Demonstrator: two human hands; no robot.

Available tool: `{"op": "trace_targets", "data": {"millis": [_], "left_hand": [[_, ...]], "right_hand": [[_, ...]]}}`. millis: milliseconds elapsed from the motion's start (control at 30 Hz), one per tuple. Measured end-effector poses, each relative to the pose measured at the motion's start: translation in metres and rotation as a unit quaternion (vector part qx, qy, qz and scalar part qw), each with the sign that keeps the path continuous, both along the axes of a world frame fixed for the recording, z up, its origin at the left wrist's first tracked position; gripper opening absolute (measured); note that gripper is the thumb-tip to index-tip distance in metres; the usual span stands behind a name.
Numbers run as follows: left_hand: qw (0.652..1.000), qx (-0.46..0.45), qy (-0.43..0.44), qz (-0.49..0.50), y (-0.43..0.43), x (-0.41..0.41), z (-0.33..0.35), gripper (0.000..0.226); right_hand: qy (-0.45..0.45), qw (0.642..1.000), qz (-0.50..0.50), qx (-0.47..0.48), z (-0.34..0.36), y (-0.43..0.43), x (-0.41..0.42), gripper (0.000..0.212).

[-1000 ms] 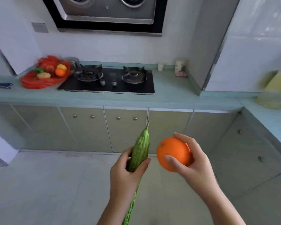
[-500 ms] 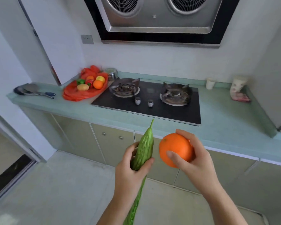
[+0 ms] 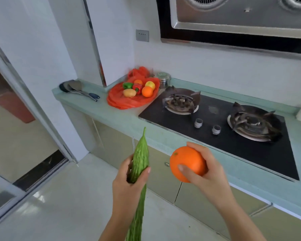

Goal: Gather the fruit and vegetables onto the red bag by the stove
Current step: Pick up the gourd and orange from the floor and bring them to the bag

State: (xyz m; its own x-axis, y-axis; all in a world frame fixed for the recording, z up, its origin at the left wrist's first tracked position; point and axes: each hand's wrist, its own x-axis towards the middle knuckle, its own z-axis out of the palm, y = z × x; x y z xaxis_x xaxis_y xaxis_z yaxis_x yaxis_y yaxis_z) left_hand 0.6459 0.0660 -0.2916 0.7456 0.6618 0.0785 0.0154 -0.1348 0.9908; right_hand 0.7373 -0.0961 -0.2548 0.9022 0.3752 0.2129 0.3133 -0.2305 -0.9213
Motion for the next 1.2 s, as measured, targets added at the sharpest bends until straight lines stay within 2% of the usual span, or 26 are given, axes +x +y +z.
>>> {"op": "trace_targets", "data": {"millis": [167, 367, 633, 867, 967, 1067, 1200], "left_hand": [[1.000, -0.005, 0.002, 0.007, 0.101, 0.031, 0.003, 0.034], [0.999, 0.023, 0.011, 0.034, 0.211, 0.057, 0.003, 0.045], [0.998, 0.066, 0.018, -0.003, 0.285, 0.094, -0.004, 0.043], [0.991, 0.123, 0.027, -0.037, 0.342, 0.170, -0.006, 0.046], [0.980, 0.182, 0.044, -0.071, 0.370, 0.220, -0.006, 0.044], [0.959, 0.252, 0.047, -0.120, 0.392, 0.273, -0.003, 0.057], [0.907, 0.381, 0.028, -0.178, 0.412, 0.345, -0.002, 0.055]], "right_hand": [[0.014, 1.000, 0.002, -0.009, 0.006, 0.099, 0.034, 0.050], [0.007, 0.999, 0.032, -0.009, 0.013, 0.217, 0.066, 0.054], [0.029, 0.999, 0.026, -0.025, -0.004, 0.285, 0.109, 0.051], [0.050, 0.999, -0.009, -0.007, -0.023, 0.336, 0.183, 0.050], [0.056, 0.998, -0.028, 0.007, -0.030, 0.355, 0.230, 0.051], [0.065, 0.995, -0.067, 0.028, -0.031, 0.369, 0.275, 0.050], [0.042, 0.992, -0.118, 0.029, -0.031, 0.378, 0.328, 0.055]]}}
